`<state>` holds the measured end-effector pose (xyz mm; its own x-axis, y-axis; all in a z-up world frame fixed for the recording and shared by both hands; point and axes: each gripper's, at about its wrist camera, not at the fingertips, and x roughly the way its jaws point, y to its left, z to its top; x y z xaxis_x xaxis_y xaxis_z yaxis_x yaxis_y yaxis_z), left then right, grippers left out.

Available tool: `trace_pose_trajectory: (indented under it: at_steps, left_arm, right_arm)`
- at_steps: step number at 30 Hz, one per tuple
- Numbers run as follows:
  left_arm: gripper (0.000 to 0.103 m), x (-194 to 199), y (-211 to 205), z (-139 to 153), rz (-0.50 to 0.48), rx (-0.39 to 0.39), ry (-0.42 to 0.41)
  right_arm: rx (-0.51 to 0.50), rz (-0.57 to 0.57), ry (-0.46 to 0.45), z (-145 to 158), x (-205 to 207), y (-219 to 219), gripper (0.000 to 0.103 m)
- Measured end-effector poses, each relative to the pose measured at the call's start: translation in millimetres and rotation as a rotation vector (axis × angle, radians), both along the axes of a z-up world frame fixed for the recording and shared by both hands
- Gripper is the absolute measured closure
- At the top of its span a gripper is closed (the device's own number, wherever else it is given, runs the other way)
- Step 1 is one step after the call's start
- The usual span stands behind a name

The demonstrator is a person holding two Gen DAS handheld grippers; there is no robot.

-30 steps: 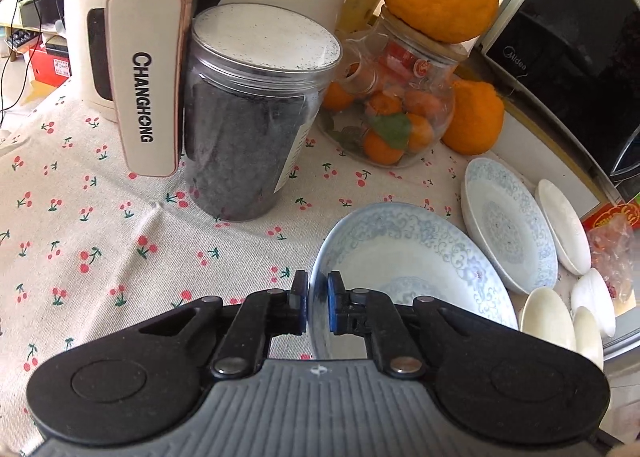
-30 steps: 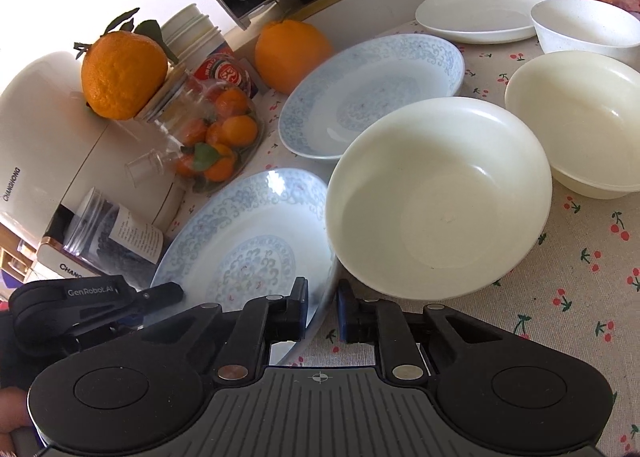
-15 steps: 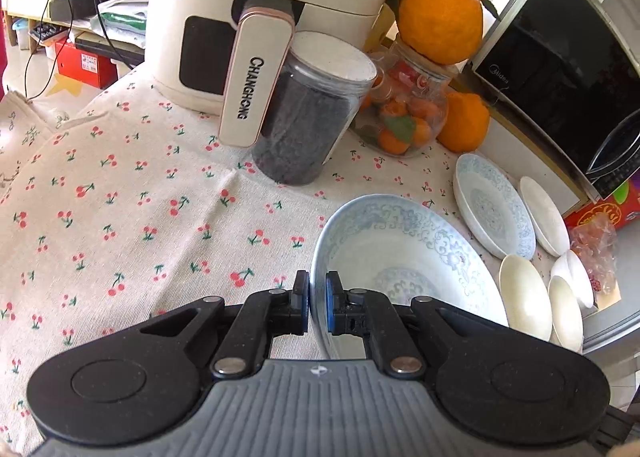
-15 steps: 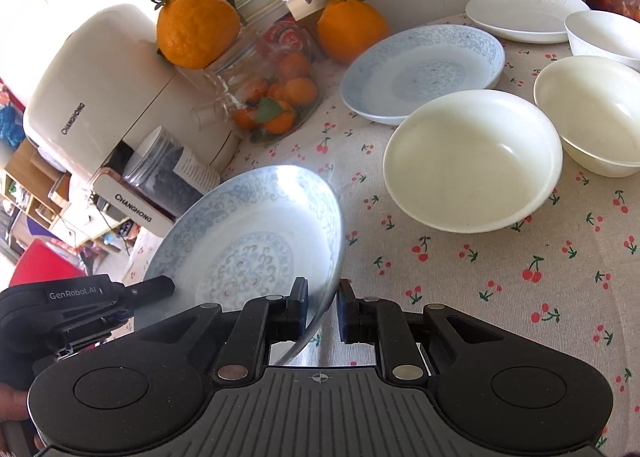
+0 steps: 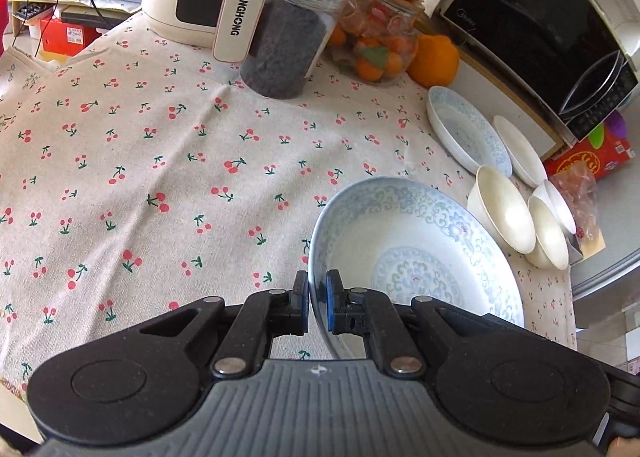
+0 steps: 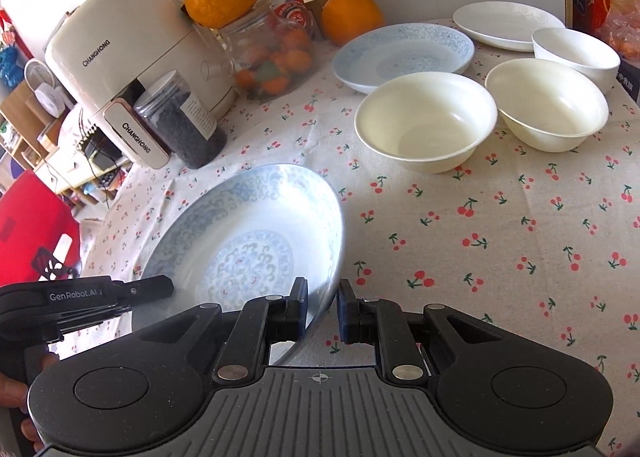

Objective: Organize plates and bowls
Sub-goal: 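Lift the large blue plate with both tools and carry it across the tablecloth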

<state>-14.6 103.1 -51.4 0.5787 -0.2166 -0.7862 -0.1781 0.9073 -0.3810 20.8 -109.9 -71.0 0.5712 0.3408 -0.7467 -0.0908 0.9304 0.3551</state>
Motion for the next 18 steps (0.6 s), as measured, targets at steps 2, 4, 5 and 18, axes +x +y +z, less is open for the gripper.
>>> trace_pose_trajectory:
  at_steps: [2, 4, 5, 18]
  left_arm:
    - [0.096, 0.2, -4.5, -2.7, -0.015, 0.004, 0.010]
    - [0.096, -1.1, -10.9, -8.3, -0.035, 0.018, 0.026]
    - [0.096, -1.3, -13.9, -10.3, -0.043, 0.028, 0.029]
    - [0.094, -4.0, -29.9, -10.6, -0.080, 0.133, 0.003]
  right_arm:
    - [-0.003, -0.011, 0.014, -4.0, -1.2, -5.5, 0.087]
    - [-0.019, -0.021, 0.037, -9.7, -0.6, -8.7, 0.087]
    - [-0.027, -0.025, 0.044, -11.8, 0.0, -9.7, 0.087]
    - [-0.076, -0.039, 0.078, -19.2, 3.4, -7.9, 0.083]
